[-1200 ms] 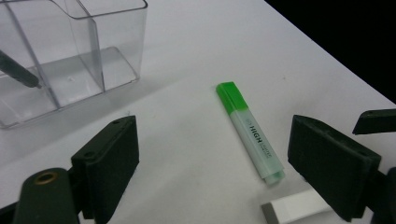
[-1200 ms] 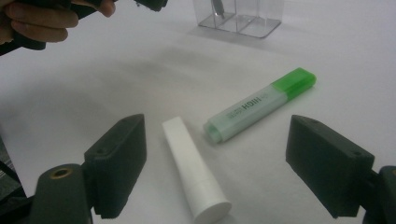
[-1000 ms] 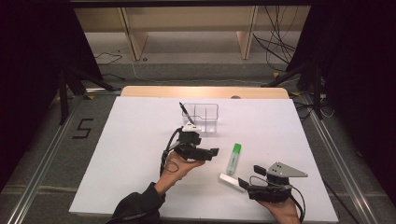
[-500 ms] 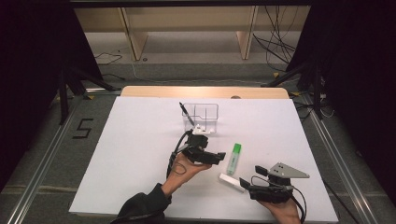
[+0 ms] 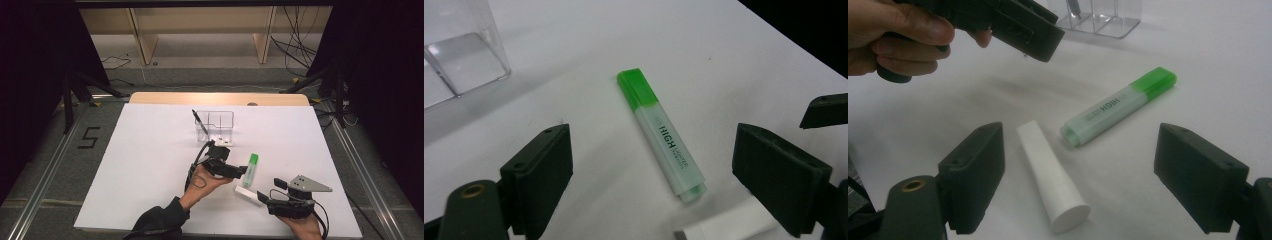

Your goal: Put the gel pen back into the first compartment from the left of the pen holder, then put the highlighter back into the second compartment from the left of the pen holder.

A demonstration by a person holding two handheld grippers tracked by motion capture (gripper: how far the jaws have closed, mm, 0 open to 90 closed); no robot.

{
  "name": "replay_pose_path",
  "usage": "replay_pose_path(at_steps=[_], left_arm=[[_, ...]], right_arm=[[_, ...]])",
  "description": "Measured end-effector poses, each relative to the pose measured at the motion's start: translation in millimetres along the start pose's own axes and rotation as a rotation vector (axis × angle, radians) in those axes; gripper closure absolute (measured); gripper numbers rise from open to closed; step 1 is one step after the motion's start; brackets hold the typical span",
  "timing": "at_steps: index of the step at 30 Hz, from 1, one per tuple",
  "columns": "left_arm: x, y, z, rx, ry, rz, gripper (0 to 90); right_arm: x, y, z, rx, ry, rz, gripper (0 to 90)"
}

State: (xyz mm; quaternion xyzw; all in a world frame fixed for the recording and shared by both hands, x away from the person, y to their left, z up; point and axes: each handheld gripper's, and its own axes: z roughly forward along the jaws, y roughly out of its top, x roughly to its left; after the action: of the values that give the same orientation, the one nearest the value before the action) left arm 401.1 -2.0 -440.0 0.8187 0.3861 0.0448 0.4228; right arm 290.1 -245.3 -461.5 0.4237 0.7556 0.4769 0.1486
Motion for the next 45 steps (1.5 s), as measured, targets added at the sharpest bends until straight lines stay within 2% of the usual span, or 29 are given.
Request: replay_pose_path(at_steps=[10,15,22,26,29,31,45], left_arm=[[-3.6,1.4,10.7,0.022,0.013,-0.006,16.3],[-8.9,1.4,17.8,0.029,0.017,0.005,16.8],[-17.7,-3.5,29.5,0.07,0.013,0.033,19.0],[-22.9,-3.4,33.9,0.072,0.003,0.041,23.4],[-26.1,-4.9,39.8,0.087,0.017,0.06,25.8],[-27.9,-7.7,43.9,0.099,0.004,0.058,28.5],[-33.6,-10.7,55.6,0.137,0.037,0.101,43.1]], right_arm=[[-0.1,-0.6,0.0,0.0,-0.003,-0.001,21.3],[-0.9,-0.8,-0.6,0.001,-0.003,-0.001,21.3],[-0.1,-1.4,-2.9,-0.005,-0.013,-0.005,21.4],[0.8,-1.8,-3.3,-0.001,-0.015,-0.006,21.4],[1.4,-1.7,-3.2,0.001,-0.015,-0.008,21.5],[1.3,-1.8,-2.8,0.003,-0.015,-0.007,21.5],[1.1,-1.9,-3.4,0.002,-0.017,-0.008,21.5]])
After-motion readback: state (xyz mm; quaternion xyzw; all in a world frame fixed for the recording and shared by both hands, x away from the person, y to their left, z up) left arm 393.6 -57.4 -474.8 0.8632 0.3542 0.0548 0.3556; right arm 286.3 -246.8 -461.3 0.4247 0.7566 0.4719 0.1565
